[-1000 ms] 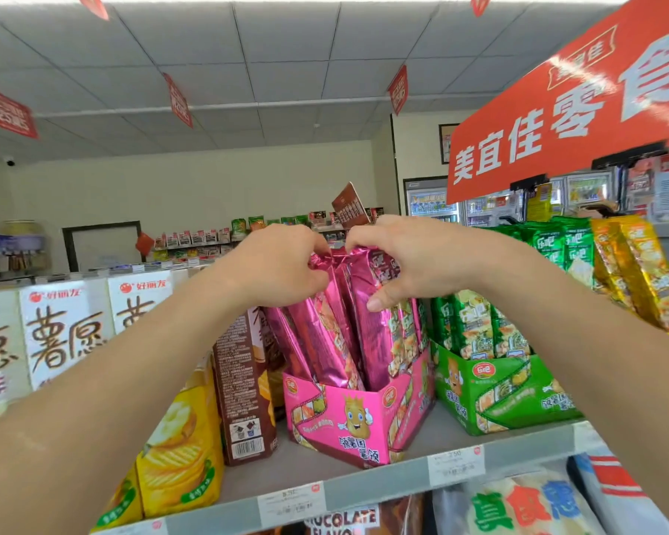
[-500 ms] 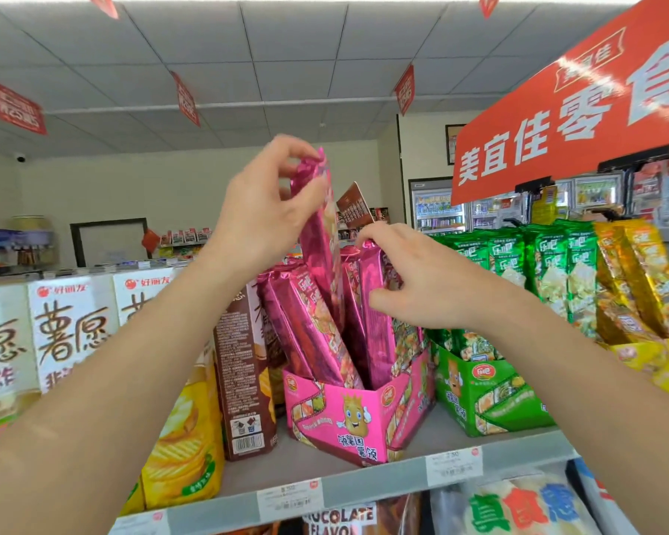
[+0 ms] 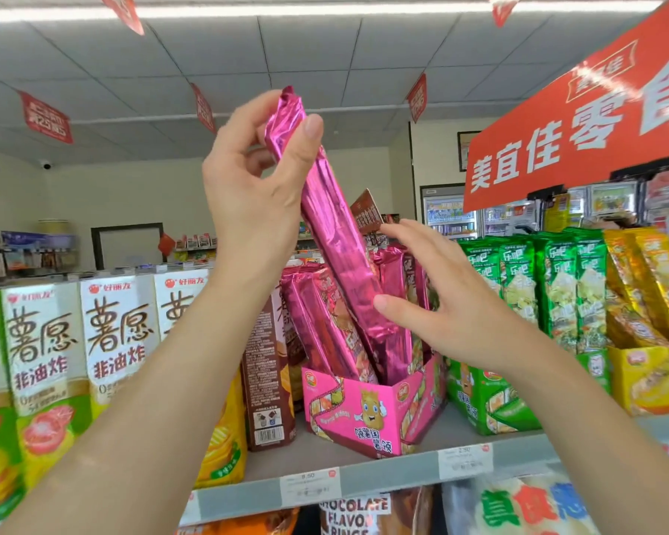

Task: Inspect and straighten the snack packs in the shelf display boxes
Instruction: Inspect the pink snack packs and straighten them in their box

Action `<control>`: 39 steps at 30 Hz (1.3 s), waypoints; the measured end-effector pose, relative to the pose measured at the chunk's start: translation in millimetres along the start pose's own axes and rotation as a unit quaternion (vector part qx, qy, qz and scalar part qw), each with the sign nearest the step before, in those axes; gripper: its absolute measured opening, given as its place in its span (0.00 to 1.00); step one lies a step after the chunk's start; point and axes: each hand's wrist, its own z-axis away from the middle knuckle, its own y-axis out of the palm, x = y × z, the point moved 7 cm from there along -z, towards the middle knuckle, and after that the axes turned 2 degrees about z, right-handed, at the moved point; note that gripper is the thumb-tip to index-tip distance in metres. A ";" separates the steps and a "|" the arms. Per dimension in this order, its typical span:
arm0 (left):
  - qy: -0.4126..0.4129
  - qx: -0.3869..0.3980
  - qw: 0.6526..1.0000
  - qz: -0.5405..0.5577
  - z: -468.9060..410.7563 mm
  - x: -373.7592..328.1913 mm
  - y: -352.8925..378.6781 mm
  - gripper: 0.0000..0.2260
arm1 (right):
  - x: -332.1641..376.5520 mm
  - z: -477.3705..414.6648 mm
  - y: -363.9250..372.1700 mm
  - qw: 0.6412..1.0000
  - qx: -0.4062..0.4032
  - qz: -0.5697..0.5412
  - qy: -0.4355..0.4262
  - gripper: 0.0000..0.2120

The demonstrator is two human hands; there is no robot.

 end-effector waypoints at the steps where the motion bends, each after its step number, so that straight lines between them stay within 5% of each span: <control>1: -0.008 -0.004 1.000 0.008 3.8 -0.9 -2.1 0.16 | 2.1 7.2 -1.6 1.000 -0.009 -0.015 0.001 0.34; 5: -0.033 -0.017 0.998 0.043 25.4 -4.6 -8.9 0.16 | 17.0 43.0 -3.5 0.993 -0.054 -0.106 -0.003 0.31; 10: -0.098 -0.055 0.991 0.078 62.7 -0.8 -10.3 0.12 | 39.7 78.7 28.1 0.971 -0.011 -0.238 0.009 0.26; 14: -0.178 -0.073 0.976 0.098 86.0 11.1 -8.8 0.18 | 44.1 99.0 38.5 0.969 -0.041 -0.243 0.020 0.22; 22: -0.319 -0.069 0.920 0.217 109.5 8.7 6.8 0.11 | 40.5 124.7 34.5 0.956 -0.052 -0.285 0.055 0.24; 31: -0.404 -0.020 0.863 0.303 132.9 -7.2 25.7 0.13 | 26.8 162.6 29.0 0.841 0.053 -0.521 0.137 0.26; 34: -0.365 0.038 0.887 0.279 138.6 -21.9 28.0 0.16 | 25.0 180.2 22.7 0.864 0.030 -0.481 0.149 0.25; 39: -0.363 0.029 0.900 0.240 145.9 -36.0 27.2 0.08 | 27.0 200.3 8.7 0.932 -0.012 -0.336 0.133 0.30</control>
